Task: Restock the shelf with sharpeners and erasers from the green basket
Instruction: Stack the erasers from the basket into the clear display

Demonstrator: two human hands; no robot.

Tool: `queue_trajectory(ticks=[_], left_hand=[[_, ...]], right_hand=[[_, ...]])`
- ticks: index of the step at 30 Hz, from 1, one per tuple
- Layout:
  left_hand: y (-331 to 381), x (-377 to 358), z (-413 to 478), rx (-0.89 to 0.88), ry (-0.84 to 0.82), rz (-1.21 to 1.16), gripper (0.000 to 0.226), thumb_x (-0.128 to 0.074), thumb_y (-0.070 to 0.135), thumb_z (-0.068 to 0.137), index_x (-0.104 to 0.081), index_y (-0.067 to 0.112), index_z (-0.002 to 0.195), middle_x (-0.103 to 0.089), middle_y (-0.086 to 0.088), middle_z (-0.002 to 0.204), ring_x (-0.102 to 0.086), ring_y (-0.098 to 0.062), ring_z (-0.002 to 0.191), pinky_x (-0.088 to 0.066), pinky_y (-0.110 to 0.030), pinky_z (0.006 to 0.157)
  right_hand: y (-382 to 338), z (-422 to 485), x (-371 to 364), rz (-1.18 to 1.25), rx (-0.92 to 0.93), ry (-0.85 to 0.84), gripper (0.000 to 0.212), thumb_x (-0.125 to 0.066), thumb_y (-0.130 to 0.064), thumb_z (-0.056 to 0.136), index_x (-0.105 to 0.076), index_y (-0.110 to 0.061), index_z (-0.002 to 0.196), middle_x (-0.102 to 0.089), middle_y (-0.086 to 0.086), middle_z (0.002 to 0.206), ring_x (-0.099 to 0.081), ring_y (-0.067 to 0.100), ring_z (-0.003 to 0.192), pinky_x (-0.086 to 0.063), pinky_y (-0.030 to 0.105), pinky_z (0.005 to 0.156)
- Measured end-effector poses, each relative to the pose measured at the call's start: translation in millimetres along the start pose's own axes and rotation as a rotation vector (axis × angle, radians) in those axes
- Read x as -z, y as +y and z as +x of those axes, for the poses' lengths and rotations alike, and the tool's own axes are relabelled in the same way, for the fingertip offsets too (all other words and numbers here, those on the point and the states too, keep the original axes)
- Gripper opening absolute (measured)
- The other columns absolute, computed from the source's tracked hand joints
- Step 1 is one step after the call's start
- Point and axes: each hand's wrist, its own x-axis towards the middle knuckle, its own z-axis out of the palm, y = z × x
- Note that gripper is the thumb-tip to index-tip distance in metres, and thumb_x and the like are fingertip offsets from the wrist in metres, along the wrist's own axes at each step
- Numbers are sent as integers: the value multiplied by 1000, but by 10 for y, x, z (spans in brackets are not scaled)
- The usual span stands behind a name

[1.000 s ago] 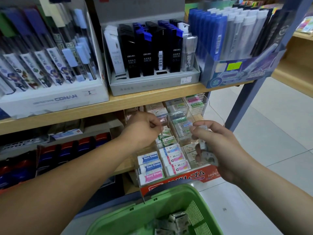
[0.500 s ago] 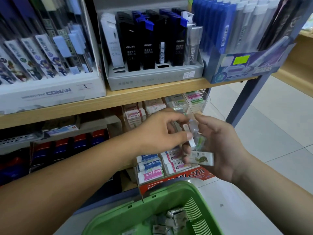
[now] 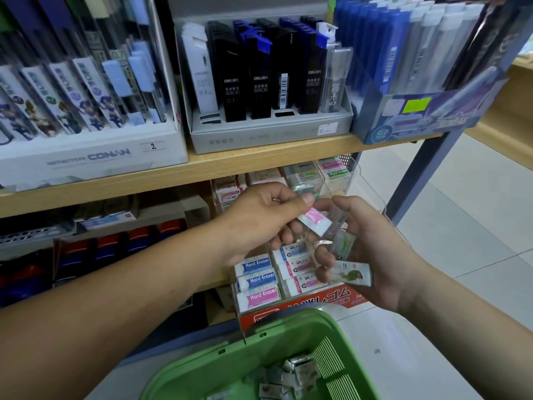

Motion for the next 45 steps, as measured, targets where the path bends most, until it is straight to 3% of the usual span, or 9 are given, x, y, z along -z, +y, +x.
queue_trajectory(ticks=[5,9,15,21,27,33,35,38,45], left_hand=[[57,88,-11,41,39,20,32,-66,37,99,-64,6,106,-79,-10,85,-75,-21,73,-58,-38,64],[31,214,-35,64,72,107,33,-71,32,96,-57,6,111,-79,-13,91,-79,-29,78,-64,-41,70],[-45,531,-307,-21,-91,621,49,-73,34,95,-56,52,137,-63,11,101,-62,0,87,-50,-19,72],[-182,461,-535,-100,-86,845,21,-87,28,82,-68,32,92,-71,10,87,-66,2,78,-58,-24,66],[-223,422,-609,-39,-149,736,24,-83,25,87,-71,28,109,-77,11,90,-71,4,82,-62,-30,80],[-253,366,-612,-137,-177,1183,19,-65,36,99,-78,25,108,-58,9,103,-56,-11,98,-55,-43,86],[-268,353,-616,-218,-96,1155,25,-63,33,100,-73,27,122,-55,9,107,-54,-10,100,-54,-41,87],[-251,288,-614,-388,72,778,35,-67,28,98,-67,26,133,-58,12,108,-57,-1,91,-53,-30,82],[-148,92,-557,-365,-2,462,36,-70,20,98,-68,22,134,-55,8,116,-53,-4,74,-47,-16,70]], right_hand=[[-18,-45,-6,-135,22,164,41,-60,-43,97,-59,-8,119,-56,16,75,-45,26,50,-49,34,59],[-12,-69,-20,-218,77,170,34,-61,-42,98,-59,-17,120,-63,12,83,-48,24,51,-49,34,55],[109,-11,-135,-315,113,130,41,-68,-37,96,-57,-4,119,-59,17,96,-47,24,53,-41,36,61],[133,-10,-153,-338,112,132,41,-70,-34,95,-56,-2,117,-58,17,95,-46,24,53,-41,35,55],[150,-37,-150,-362,104,131,33,-70,-35,95,-61,-6,109,-60,19,97,-46,24,55,-42,36,59],[146,-53,-168,-314,47,71,32,-59,-45,99,-63,-14,106,-59,15,85,-45,24,52,-42,33,56],[135,-52,-184,-188,-4,13,37,-47,-46,102,-64,-14,106,-58,13,81,-43,23,52,-41,32,56],[143,-41,-199,-104,-64,-34,41,-43,-40,101,-68,-9,110,-56,14,80,-41,23,52,-42,32,55],[116,-106,-361,-105,-104,-105,25,-47,-19,94,-64,-1,100,-45,13,59,-36,24,52,-42,30,48]])
